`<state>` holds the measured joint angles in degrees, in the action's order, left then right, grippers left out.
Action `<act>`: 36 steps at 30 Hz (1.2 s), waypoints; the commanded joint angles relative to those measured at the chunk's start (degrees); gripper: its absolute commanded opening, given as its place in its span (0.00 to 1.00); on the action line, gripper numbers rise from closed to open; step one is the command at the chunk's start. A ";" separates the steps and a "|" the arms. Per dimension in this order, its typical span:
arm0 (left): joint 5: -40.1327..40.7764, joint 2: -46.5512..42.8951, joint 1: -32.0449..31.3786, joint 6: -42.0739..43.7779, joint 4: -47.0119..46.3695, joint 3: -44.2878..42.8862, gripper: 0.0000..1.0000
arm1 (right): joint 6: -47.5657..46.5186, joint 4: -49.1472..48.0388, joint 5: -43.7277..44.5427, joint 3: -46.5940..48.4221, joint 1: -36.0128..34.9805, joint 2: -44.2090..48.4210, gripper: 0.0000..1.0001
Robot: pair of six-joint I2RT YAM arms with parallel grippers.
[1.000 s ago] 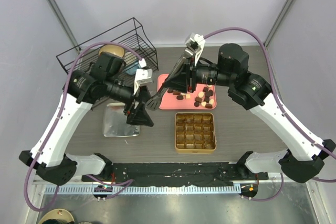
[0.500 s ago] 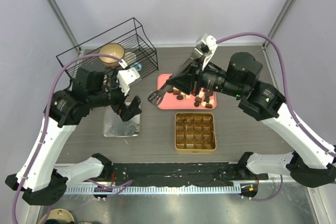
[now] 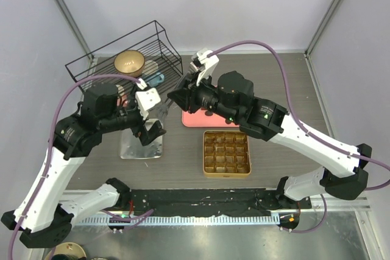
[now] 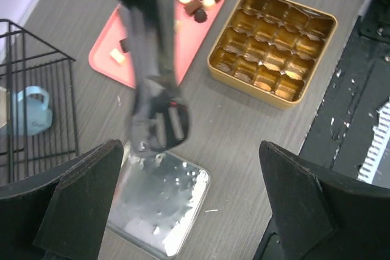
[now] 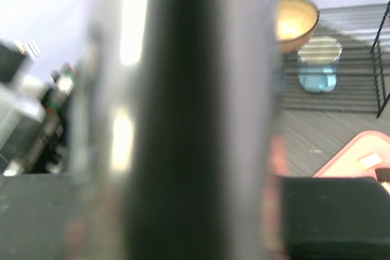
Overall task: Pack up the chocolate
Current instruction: Adjust the clamp.
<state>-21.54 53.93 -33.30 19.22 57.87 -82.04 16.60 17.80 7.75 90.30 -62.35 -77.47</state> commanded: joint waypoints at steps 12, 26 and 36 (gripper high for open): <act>11.52 -0.58 -0.45 -0.76 -12.60 5.23 1.00 | 6.95 -8.49 4.29 -1.97 -1.11 3.12 0.02; -5.62 2.23 -0.89 2.83 0.40 2.50 1.00 | 10.46 -11.12 1.48 -4.26 -1.20 5.05 0.02; -0.96 1.26 -0.98 2.05 -4.43 2.24 0.76 | 12.49 -10.33 -0.01 -4.87 -1.20 5.05 0.01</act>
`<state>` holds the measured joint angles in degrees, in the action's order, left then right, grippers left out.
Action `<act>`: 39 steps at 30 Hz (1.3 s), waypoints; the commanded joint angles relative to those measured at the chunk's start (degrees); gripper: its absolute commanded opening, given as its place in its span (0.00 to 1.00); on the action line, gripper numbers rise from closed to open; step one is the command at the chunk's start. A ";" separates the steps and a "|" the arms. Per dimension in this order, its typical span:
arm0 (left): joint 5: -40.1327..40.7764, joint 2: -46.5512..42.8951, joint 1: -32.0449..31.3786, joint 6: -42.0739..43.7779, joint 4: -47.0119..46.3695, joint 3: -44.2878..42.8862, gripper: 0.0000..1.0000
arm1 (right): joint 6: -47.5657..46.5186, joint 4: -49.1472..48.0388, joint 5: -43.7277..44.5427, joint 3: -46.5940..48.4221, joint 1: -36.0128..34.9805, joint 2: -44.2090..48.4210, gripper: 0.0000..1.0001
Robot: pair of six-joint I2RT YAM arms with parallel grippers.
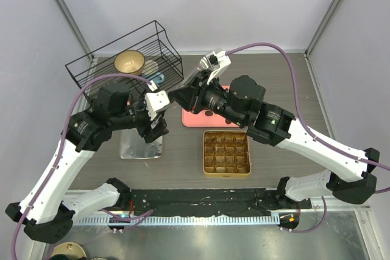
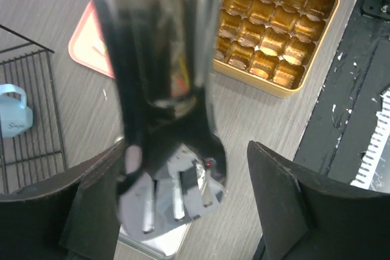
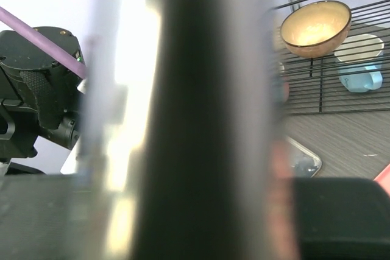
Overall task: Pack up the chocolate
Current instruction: Adjust the clamp.
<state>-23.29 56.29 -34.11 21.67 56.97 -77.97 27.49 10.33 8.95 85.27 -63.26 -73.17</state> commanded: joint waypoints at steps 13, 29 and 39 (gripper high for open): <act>0.18 -1.45 -0.17 -2.07 -3.97 -1.83 0.37 | 2.22 -1.98 -1.65 0.59 -0.37 -0.49 0.02; -2.11 -1.45 -0.26 -1.90 -1.60 -3.59 0.15 | -0.94 -3.38 1.33 -1.16 -0.19 0.22 0.30; -2.29 -1.89 -0.26 -1.72 -1.16 -3.41 0.13 | -1.82 -6.19 2.56 -2.21 -0.28 0.30 0.42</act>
<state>-23.77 55.51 -34.11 19.70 56.95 -79.35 26.85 7.92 9.89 83.57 -63.37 -73.87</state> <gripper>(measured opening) 0.465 0.437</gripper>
